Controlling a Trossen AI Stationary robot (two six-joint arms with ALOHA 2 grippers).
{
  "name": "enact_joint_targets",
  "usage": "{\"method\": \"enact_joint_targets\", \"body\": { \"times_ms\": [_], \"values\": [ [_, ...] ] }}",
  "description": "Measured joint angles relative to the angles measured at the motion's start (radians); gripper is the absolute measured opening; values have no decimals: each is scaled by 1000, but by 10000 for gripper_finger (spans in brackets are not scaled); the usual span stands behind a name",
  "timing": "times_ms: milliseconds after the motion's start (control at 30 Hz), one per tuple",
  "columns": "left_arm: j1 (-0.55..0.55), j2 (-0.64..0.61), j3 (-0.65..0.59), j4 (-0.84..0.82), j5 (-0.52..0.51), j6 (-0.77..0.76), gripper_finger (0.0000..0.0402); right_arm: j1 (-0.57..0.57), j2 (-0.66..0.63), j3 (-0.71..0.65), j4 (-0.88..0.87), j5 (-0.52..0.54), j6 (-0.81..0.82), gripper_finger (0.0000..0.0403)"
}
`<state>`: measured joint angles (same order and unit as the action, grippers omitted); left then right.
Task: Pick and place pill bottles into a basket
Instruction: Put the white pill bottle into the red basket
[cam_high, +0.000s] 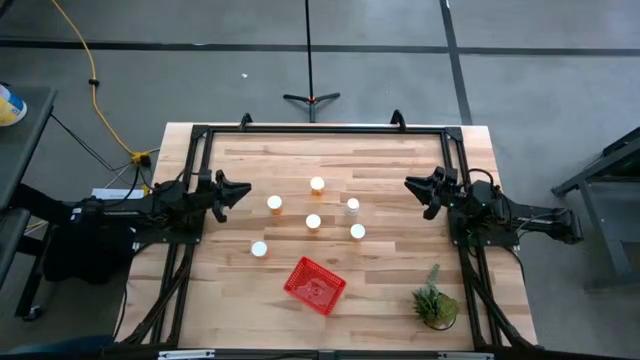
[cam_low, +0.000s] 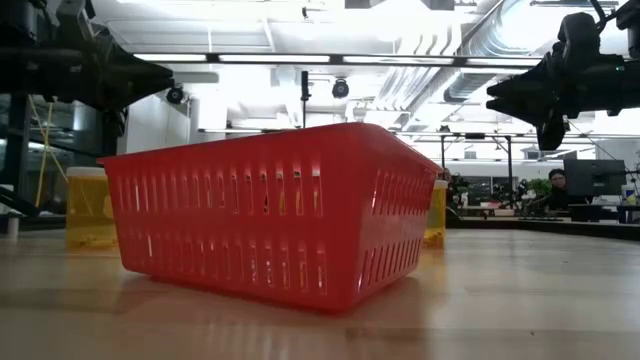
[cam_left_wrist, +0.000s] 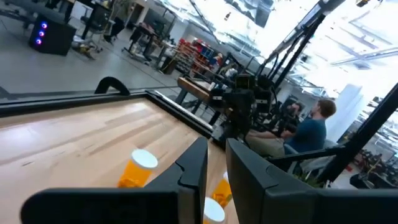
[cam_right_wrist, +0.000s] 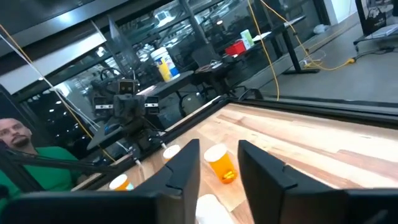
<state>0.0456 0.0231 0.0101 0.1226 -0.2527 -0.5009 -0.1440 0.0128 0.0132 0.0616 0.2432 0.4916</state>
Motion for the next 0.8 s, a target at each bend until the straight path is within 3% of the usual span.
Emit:
{"method": "enact_joint_targets", "body": {
  "times_ms": [300,567,700,800],
  "values": [
    [0,1,89,-15,0,55,97,0,0,-2,49,-13,-69,186],
    [0,53,151,-42,-14,85,97,0,8,7,57,-14,-74,193],
    [0,110,182,-50,-22,87,102,0,48,118,-24,-14,-107,193],
    [0,153,208,-49,-42,105,130,0,98,228,-183,-2,-135,193]
  ]
}}
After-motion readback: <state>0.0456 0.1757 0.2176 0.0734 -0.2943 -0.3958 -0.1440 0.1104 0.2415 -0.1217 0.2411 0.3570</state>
